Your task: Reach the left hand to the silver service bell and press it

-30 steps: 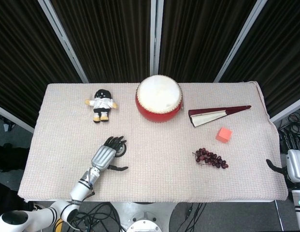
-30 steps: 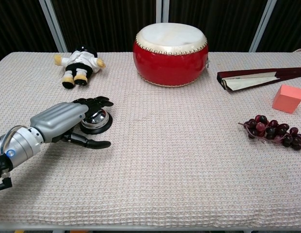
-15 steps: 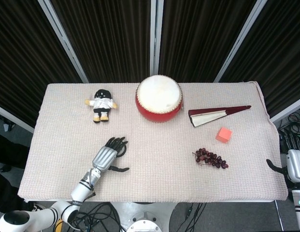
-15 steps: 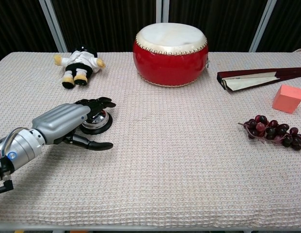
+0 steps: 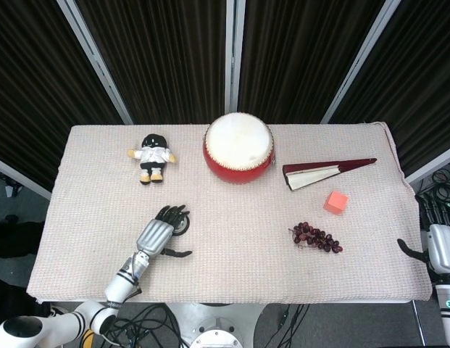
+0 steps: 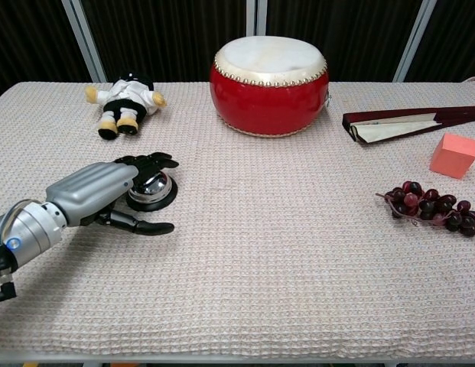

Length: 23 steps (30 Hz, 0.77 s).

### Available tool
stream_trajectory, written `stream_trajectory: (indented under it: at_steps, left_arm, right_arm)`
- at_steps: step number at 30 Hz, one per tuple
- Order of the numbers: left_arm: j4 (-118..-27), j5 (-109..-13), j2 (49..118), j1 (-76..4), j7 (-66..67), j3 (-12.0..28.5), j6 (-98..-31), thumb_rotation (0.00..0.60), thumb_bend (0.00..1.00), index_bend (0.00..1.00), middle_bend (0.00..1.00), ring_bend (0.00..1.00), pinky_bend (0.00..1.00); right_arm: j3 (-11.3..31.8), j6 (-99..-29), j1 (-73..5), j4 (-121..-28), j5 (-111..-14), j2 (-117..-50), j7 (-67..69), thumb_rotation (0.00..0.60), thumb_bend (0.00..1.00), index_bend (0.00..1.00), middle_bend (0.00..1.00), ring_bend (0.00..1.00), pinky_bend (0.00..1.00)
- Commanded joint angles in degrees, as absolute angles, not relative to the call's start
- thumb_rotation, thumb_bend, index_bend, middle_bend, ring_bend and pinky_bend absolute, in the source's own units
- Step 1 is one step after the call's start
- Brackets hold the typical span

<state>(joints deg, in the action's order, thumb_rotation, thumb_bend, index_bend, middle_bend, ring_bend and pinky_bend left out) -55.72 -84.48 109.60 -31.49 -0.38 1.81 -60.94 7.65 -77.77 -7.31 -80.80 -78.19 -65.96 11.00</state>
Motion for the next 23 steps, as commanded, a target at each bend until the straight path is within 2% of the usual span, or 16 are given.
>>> stream_trajectory:
  at_steps: [1,9,15,19,23]
  left_arm:
    - [-56.17,-85.01,109.4,-31.82,-0.34,2.42,-62.11,0.174,0.0,0.0,0.0,0.0,0.0]
    - [-62.39,-84.47,103.39,-31.22,3.12,6.15,-67.93,0.176,0.0,0.0,0.0,0.0,0.0]
    - [-70.84,-80.72,93.22,-24.61,10.34,5.44,-73.2,0.178,0.0,0.0,0.0,0.0,0.0]
    - [-75.45,-78.52,86.56,-20.01,12.41,5.12,-77.4,0.304,0.0,0.0,0.0,0.0,0.0]
    - [-77.06,-76.92,82.59,-17.11,10.92,5.1,-79.29,0.311,0.0,0.0,0.0,0.0,0.0]
  right_arm:
    - [7.79,-78.03,-7.2,-80.84,-78.15,-65.9,11.21,0.6,0.13,0.0,0.0,0.0,0.0]
    - [7.54,-78.21,-7.29,-81.02,-78.99,-66.14,11.71,0.6,0.13,0.0,0.0,0.0,0.0]
    - [7.51,-79.18,-7.58,-80.9,-80.28,-67.39,12.13,0.6,0.14,0.0,0.0,0.0,0.0]
    - [7.01,-78.86,-8.21,-80.63,-81.39,-68.48,11.39,0.6,0.15,0.0,0.0,0.0,0.0]
    - [6.68,-78.7,-8.22,-80.9,-81.41,-68.87,10.62,0.6,0.15,0.0,0.0,0.0,0.0]
